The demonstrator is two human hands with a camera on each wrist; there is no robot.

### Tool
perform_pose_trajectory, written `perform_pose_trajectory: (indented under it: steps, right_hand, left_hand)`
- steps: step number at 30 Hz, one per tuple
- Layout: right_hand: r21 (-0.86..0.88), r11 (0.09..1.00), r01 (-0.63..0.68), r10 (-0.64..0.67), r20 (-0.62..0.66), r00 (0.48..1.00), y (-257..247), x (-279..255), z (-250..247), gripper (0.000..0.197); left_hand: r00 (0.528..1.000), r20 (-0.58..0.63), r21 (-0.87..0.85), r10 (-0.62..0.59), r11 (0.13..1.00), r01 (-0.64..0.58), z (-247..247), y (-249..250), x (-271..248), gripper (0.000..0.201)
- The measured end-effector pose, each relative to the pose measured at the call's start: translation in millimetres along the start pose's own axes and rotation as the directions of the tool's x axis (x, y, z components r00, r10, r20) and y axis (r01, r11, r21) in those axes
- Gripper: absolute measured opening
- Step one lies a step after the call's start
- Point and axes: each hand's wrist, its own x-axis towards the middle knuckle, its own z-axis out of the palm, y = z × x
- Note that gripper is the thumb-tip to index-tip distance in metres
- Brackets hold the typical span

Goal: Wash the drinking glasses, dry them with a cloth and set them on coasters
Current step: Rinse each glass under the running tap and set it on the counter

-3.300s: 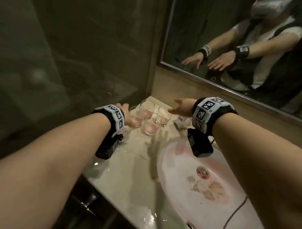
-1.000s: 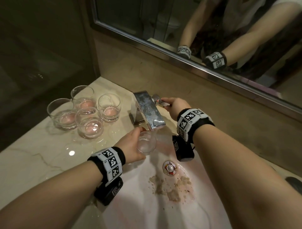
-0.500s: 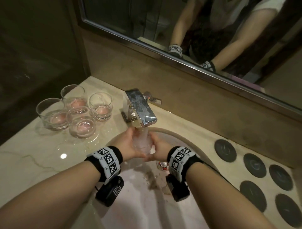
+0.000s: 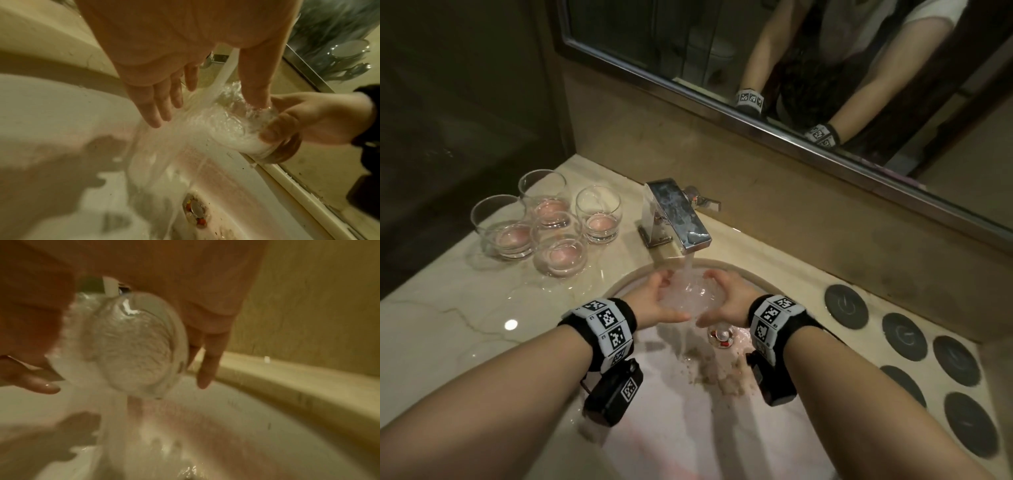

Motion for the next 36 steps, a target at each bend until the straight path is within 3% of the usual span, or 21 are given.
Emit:
perform_pose_trajectory:
  steps: [2,5,8,13,16,20,24,26,28,32,34,36]
  right_hand:
    - [-0.267,0.963,-0.027,0.025,-0.01,1.0,-3.4,-5.8,-13.8,0.092]
    - [-0.569,0.82,-0.06,0.056,-0.025,0.998,-12.1,-13.5,-30.2,0.084]
    - [-0.628,0.774,-0.083,0.061,-0.057,0.997,-14.7,-18.3,-37.9,0.082]
    - [-0.313,0.945,-0.09,0.072,-0.07,0.995,-13.6,-18.2,-28.9,0.089]
    - [-0.191,0.979,-0.072,0.054,-0.095,0.994,-15.6,-7.8,-15.4,0.093]
    - [-0.019,0.999,-0.036,0.034,-0.098,0.995,-17.8,5.4,-4.5,0.095]
    - [0.257,0.966,-0.003,0.034,-0.119,0.992,-12.3,10.2,0.1,0.076]
    - [0.379,0.925,0.015,0.037,-0.13,0.991,-10.4,10.9,2.2,0.07]
    - [0.526,0.849,0.041,0.032,-0.129,0.991,-9.7,9.6,3.6,0.065]
    - [0.721,0.686,0.098,0.023,-0.157,0.987,-10.1,8.4,4.7,0.046]
    - [0.716,0.694,0.072,0.036,-0.134,0.99,-12.8,9.2,3.8,0.038]
    - [0.634,0.774,0.012,0.075,-0.111,0.991,-15.4,10.2,3.5,0.034]
  left_hand:
    - [1.0,-0.02,0.04,-0.008,0.999,0.009,0.0,-0.5,-1.7,0.092]
    - [0.999,-0.044,0.138,-0.011,0.99,0.017,-1.9,-3.4,-4.4,0.087]
    - [0.998,-0.066,0.14,-0.005,0.99,0.014,-2.8,-2.7,-4.2,0.076]
    - [0.989,-0.09,0.063,0.117,0.992,-0.111,-3.1,6.2,-4.2,0.047]
    - [0.984,-0.065,-0.001,0.164,0.986,-0.164,-4.9,11.2,-5.4,0.037]
    - [0.983,-0.044,0.085,0.18,0.981,-0.176,-7.7,7.2,-2.0,0.021]
    - [0.983,-0.129,0.076,0.133,0.989,-0.124,-11.7,-1.4,3.6,0.014]
    - [0.987,-0.141,-0.126,0.078,0.987,-0.096,-10.2,-0.7,4.2,0.009]
    - [0.991,-0.129,-0.306,0.022,0.95,-0.061,-7.9,2.4,4.5,0.012]
    - [0.994,-0.103,-0.394,-0.026,0.919,-0.017,-8.2,6.4,4.6,0.017]
    - [0.998,-0.061,-0.455,-0.008,0.89,-0.021,-7.9,8.1,3.1,0.007]
    - [0.999,-0.032,-0.524,0.001,0.852,-0.018,-7.4,7.9,1.9,0.021]
